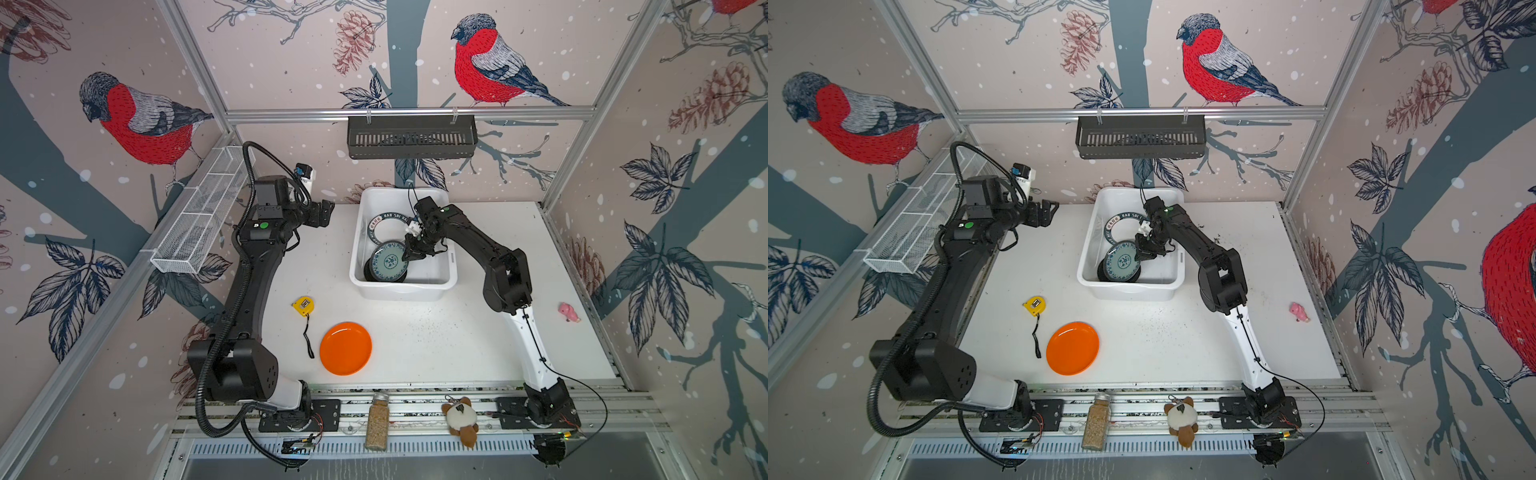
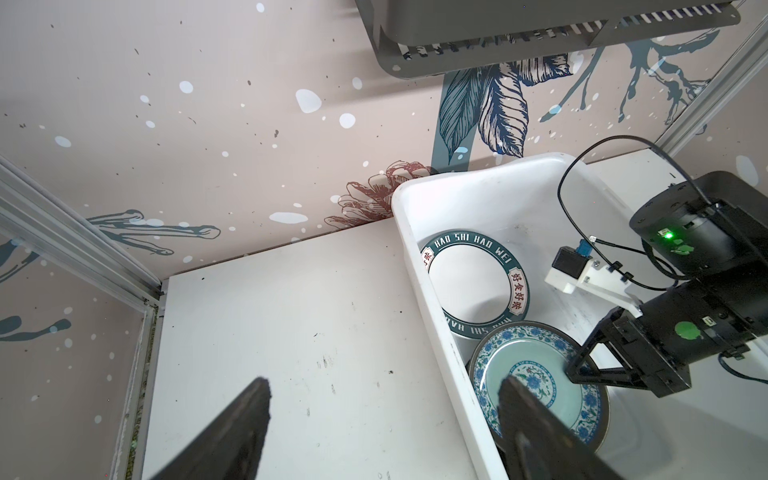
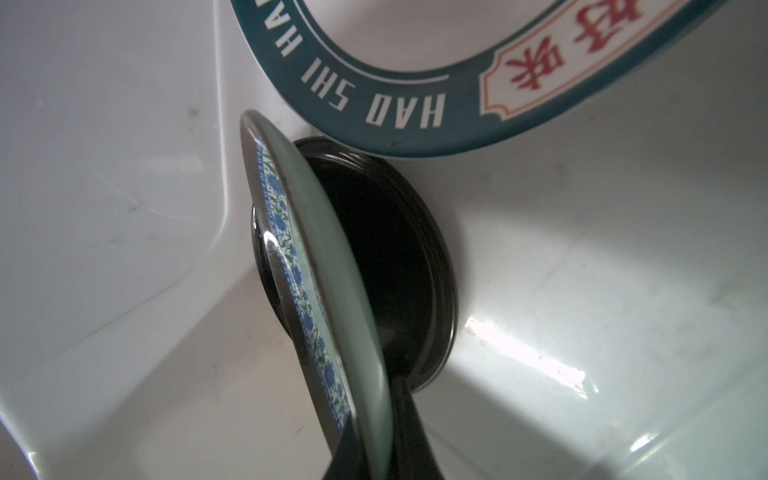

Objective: Place the plates into the plastic bin on the countertop
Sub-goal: 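Lower the patterned plate into the bin with the right gripper while the left gripper withdraws, then open the right gripper and release the patterned plate onto the bin floor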

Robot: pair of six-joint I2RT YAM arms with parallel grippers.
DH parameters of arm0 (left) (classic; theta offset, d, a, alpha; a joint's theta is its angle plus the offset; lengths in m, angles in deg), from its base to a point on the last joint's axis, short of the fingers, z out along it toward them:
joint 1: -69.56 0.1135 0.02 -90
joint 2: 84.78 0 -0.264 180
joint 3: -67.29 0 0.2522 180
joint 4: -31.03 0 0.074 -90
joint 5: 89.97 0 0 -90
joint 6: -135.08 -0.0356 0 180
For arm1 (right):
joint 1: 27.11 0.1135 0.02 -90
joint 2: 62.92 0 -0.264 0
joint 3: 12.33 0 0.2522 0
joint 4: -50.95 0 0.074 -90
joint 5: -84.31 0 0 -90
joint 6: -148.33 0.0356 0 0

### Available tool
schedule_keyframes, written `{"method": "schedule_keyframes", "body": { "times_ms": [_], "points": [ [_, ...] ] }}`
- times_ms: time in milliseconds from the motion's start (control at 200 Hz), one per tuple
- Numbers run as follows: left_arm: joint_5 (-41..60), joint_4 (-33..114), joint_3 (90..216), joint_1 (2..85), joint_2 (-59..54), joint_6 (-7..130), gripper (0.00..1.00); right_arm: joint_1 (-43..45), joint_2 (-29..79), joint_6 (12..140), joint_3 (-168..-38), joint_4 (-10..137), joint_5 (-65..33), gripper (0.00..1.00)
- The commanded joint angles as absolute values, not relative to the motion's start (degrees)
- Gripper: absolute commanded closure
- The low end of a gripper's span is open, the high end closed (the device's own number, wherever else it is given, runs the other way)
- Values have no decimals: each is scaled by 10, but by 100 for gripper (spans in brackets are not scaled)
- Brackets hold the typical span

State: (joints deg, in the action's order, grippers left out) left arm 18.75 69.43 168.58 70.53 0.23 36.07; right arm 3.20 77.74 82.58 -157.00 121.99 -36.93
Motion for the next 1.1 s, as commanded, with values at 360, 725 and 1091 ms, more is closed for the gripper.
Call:
{"method": "schedule_keyframes", "body": {
  "times_ms": [360, 725, 1091],
  "points": [
    [208, 667, 1707, 715, 16, 375, 15, 33, 782, 830, -1549, 1216, -372, 84],
    [209, 668, 1698, 716, 9, 375, 15, 32, 778, 834, -1526, 1205, -366, 79],
    [211, 668, 1685, 717, 0, 377, 15, 34, 770, 836, -1515, 1202, -365, 77]
  ]
}}
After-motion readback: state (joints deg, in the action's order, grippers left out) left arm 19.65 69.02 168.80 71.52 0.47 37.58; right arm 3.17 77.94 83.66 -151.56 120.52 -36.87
